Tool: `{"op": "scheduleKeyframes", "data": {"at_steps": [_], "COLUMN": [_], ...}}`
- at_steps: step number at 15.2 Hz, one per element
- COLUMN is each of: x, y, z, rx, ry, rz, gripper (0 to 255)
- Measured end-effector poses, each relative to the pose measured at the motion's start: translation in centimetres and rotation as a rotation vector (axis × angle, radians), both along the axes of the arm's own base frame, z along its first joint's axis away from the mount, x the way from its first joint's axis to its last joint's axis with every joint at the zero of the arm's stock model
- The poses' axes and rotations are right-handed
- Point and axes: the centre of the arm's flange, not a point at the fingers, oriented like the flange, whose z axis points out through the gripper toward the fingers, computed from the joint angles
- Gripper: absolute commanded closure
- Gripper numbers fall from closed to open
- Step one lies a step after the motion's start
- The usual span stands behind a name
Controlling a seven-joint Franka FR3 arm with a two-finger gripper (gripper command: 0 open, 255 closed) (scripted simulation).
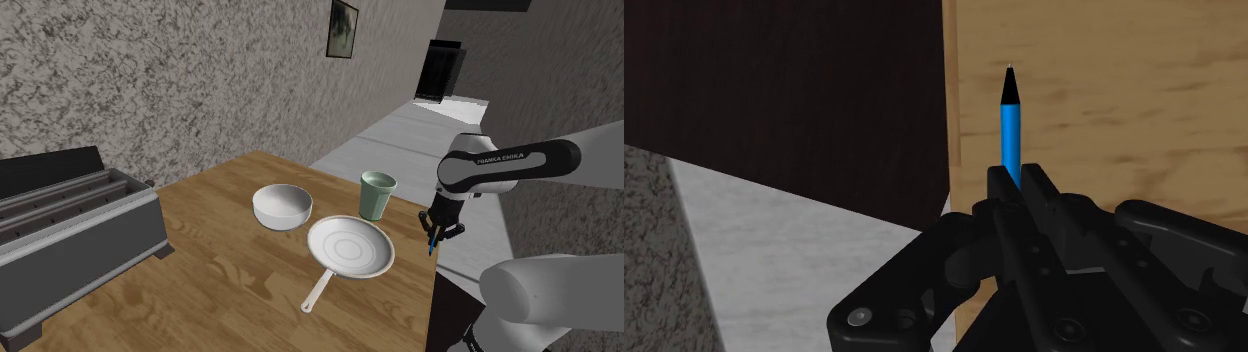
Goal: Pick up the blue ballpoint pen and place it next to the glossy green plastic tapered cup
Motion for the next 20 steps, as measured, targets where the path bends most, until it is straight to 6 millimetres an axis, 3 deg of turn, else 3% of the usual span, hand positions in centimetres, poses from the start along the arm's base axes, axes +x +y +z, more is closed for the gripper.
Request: {"op": "scheduleKeyframes", "data": {"at_steps": [2, 3, 9, 14, 20], "x": [0.0, 0.0, 0.0, 0.1, 0.3], "y": [0.0, 0.0, 0.0, -0.3, -0.4], "z": [0.0, 0.0, 0.0, 4.5, 5.0], "rx": [0.0, 0.0, 0.0, -0.001, 0.0], "ry": [0.0, 0.0, 0.0, -0.002, 0.0], "rz": [0.0, 0.0, 0.0, 0.0, 0.0], "gripper": [255, 0, 0, 0, 0]}}
